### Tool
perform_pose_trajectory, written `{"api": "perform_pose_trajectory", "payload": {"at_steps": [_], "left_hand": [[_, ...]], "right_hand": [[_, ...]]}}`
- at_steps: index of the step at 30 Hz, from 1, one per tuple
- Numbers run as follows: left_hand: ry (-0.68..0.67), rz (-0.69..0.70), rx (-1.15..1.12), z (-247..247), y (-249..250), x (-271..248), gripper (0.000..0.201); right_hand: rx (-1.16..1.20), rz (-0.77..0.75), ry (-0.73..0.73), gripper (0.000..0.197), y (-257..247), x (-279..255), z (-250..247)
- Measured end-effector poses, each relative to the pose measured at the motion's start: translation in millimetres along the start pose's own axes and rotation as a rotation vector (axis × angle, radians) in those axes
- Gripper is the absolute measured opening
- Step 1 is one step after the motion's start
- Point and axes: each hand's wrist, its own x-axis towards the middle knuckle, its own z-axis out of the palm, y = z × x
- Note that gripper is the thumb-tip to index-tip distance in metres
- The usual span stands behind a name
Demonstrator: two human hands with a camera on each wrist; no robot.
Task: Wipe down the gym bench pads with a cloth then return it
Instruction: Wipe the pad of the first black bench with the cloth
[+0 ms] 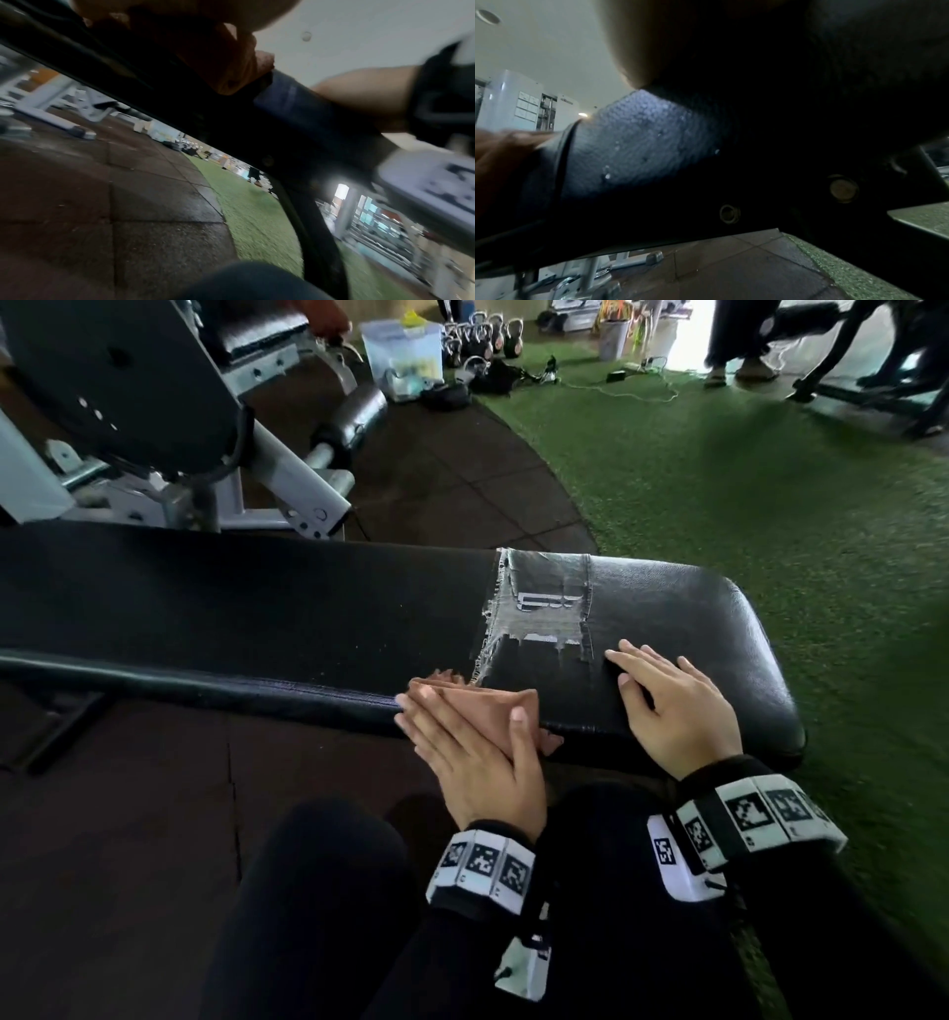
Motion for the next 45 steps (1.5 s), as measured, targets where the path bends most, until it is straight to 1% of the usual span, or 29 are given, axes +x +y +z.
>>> {"api": "perform_pose_trajectory", "payload": {"at_steps": [2,5,7,9,11,14,16,18,21,24,26,28,31,34,36,38,41,43,45], "left_hand": [[0.06,-0.043,-0.031,-9.6,-10.4,18.4,0.089],[0.119,-0.113,-0.118,-22.4,-22.7,41.5,0.093],[0.116,-0.157,-0.178,-22.9,-22.5,45.5,0.103],[0.084,-0.189,-0.207,-19.6,-17.9,42.1,0.12],[0.044,-0.186,-0.197,-16.3,-15.4,37.4,0.127],[0.057,-0.177,-0.183,-19.5,-23.0,43.7,0.119],[0.12,-0.215,-0.199,-29.0,-35.5,59.3,0.108],[0.196,-0.277,-0.225,-42.9,-51.3,80.4,0.101],[0.258,-0.338,-0.252,-57.4,-65.0,102.5,0.097],[0.242,-0.321,-0.231,-56.8,-64.4,104.1,0.096],[0.223,-0.283,-0.187,-61.3,-71.9,108.3,0.092],[0.218,-0.247,-0.073,-77.4,-86.8,124.8,0.088],[0.188,-0.274,0.165,-112.2,-109.1,164.1,0.084],[0.087,-0.281,0.444,-134.6,-118.9,194.4,0.083],[-0.027,-0.238,0.653,-137.7,-116.0,208.4,0.084],[-0.163,-0.155,0.778,-133.2,-103.9,220.6,0.085],[-0.36,0.04,0.812,-108.9,-75.4,226.6,0.08],[-0.424,0.205,0.801,-86.4,-54.9,213.7,0.076],[-0.466,0.344,0.77,-68.2,-41.6,190.3,0.072]], "right_hand": [[0.003,0.022,-0.005,0.034,-2.5,0.4,-0.4],[0.001,0.053,0.003,0.033,-7.8,1.2,0.1],[-0.01,0.085,0.021,0.03,-14.3,5.4,0.7],[-0.044,0.126,0.025,0.025,-25.9,13.5,3.0],[-0.055,0.135,0.016,0.025,-42.2,22.6,8.4],[-0.082,0.042,-0.082,0.034,-70.3,30.9,25.5],[-0.088,0.0,-0.176,0.04,-84.3,32.5,39.6],[-0.117,-0.019,-0.227,0.045,-90.9,32.8,50.2],[-0.152,-0.019,-0.234,0.048,-92.2,32.7,55.6],[-0.185,-0.03,-0.221,0.049,-92.2,31.4,55.9],[-0.203,-0.035,-0.206,0.048,-92.6,31.3,55.2],[-0.2,-0.034,-0.203,0.047,-92.9,31.5,55.0],[-0.184,-0.028,-0.207,0.047,-92.7,31.8,56.4],[-0.186,-0.028,-0.201,0.046,-93.6,31.4,58.7],[-0.192,-0.028,-0.186,0.044,-94.4,31.3,59.4],[-0.201,-0.031,-0.171,0.041,-95.2,31.7,59.5],[-0.209,-0.032,-0.171,0.04,-95.0,32.0,58.8],[-0.212,-0.035,-0.172,0.04,-94.5,31.7,58.7],[-0.21,-0.033,-0.172,0.041,-93.9,31.1,58.1]]}}
